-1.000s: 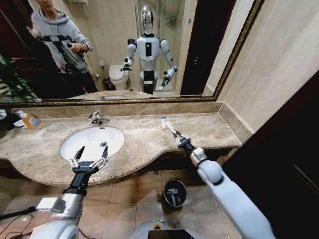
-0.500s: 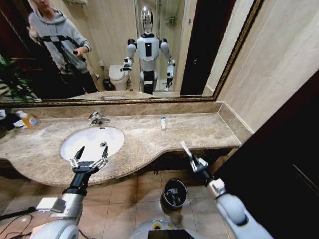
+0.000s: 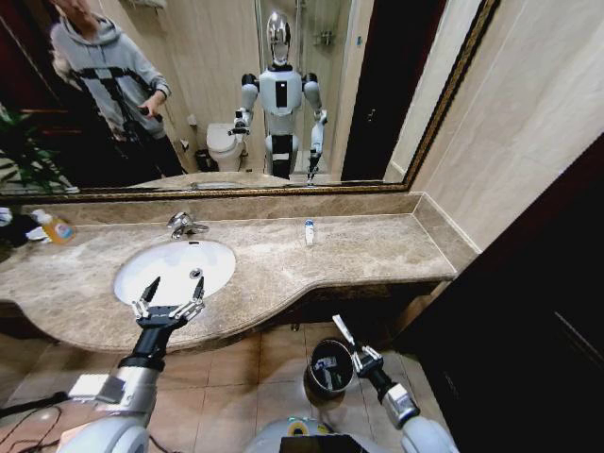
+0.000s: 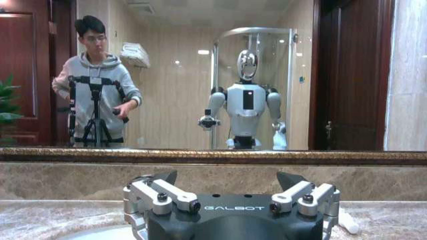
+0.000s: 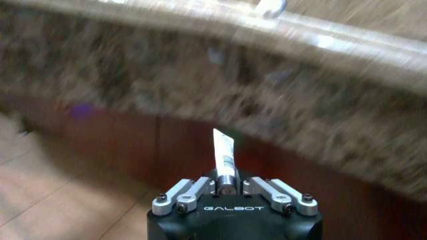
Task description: Pick up the trash from the sink and place it in the trash bin.
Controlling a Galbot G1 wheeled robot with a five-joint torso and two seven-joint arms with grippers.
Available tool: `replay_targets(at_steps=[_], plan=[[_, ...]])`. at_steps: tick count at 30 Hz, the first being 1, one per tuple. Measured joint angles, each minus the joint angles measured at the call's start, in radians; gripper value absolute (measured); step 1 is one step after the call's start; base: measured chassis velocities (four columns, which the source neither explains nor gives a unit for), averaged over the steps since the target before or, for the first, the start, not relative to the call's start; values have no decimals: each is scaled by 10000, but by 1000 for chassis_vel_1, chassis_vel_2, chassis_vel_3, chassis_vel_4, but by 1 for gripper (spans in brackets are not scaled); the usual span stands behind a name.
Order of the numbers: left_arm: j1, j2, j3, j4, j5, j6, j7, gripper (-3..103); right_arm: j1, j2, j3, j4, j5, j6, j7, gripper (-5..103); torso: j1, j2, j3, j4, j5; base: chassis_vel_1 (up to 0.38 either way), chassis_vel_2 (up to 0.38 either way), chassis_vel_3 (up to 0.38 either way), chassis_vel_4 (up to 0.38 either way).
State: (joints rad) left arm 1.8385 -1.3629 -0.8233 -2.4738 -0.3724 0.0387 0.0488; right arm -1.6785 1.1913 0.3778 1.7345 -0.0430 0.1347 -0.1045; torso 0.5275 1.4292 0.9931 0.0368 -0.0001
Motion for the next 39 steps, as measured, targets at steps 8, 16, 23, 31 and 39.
replay_targets(at_steps=[8, 16, 23, 31, 39], plan=[[0, 0, 1, 0, 0, 0, 5, 100, 1700, 436, -372, -3115, -1149, -105, -858, 16, 0, -1, 0, 1, 0, 0, 0, 0, 0], [0, 0, 0, 0, 0, 0, 0, 100, 3281, 923, -864, -5926, -2178, -279, -1174, 16, 0, -1, 1, 1, 0, 0, 0, 0, 0], [0, 0, 1, 0, 0, 0, 0, 100, 4603, 1487, -1100, -7804, -3144, -88, -1182, 16, 1, -1, 1, 0, -3, 0, 0, 0, 0], [0, 0, 0, 0, 0, 0, 0, 100, 5830, 2057, -986, -9480, -3648, 266, -1175, 16, 1, -1, 1, 1, 2, 0, 0, 0, 0], [0, 0, 0, 0, 0, 0, 0, 100, 6148, 1998, -930, -10021, -3638, 401, -1175, 16, 1, -1, 1, 1, -1, 0, 0, 0, 0]])
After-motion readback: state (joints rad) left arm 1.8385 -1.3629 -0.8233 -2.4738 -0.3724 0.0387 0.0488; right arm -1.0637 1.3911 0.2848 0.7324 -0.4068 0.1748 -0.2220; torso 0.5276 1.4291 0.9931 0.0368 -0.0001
